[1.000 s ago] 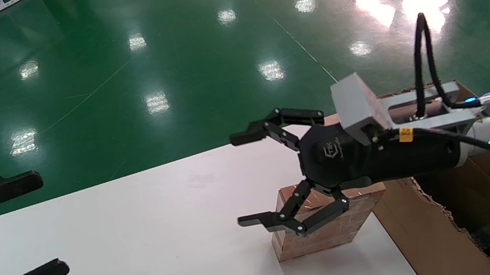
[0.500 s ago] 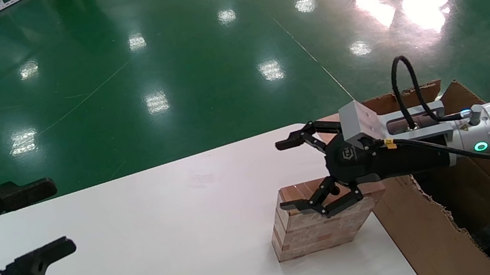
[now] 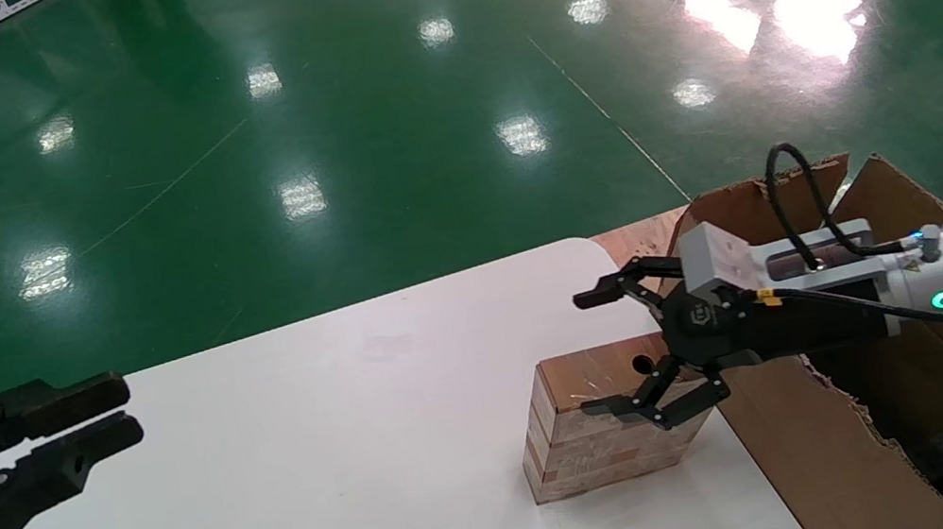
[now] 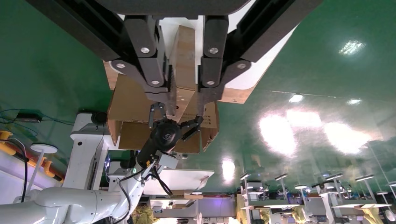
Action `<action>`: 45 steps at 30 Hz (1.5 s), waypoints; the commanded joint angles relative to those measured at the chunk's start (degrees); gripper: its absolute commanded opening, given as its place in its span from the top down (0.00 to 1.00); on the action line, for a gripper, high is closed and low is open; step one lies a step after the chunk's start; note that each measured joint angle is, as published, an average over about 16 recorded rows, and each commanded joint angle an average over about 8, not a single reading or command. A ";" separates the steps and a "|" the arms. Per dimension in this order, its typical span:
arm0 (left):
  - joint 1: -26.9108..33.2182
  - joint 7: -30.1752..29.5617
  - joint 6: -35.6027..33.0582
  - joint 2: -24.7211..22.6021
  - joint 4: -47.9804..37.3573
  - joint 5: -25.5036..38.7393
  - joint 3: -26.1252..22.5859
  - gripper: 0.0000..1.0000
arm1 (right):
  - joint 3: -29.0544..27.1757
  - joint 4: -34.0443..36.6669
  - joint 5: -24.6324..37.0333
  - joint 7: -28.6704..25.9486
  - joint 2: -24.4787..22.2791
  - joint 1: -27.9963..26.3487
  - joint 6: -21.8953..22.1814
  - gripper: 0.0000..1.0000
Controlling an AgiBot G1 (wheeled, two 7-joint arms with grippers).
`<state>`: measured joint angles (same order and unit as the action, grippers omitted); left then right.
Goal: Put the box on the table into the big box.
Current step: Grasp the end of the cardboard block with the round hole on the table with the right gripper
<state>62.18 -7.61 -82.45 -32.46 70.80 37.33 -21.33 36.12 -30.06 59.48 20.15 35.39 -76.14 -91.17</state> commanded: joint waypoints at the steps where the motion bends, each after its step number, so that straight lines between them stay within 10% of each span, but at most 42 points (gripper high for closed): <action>1: 0.00 0.00 0.00 0.00 0.00 0.00 0.00 1.00 | 0.90 1.18 -0.43 0.67 -0.31 -0.24 -0.02 0.00; 45: 0.00 0.00 0.00 0.00 0.00 0.00 0.00 1.00 | 18.23 1.91 -14.72 3.35 -5.08 -1.68 0.14 0.00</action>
<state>62.18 -7.61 -82.44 -32.45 70.80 37.33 -21.33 54.33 -28.13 44.85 23.55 30.30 -77.82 -91.03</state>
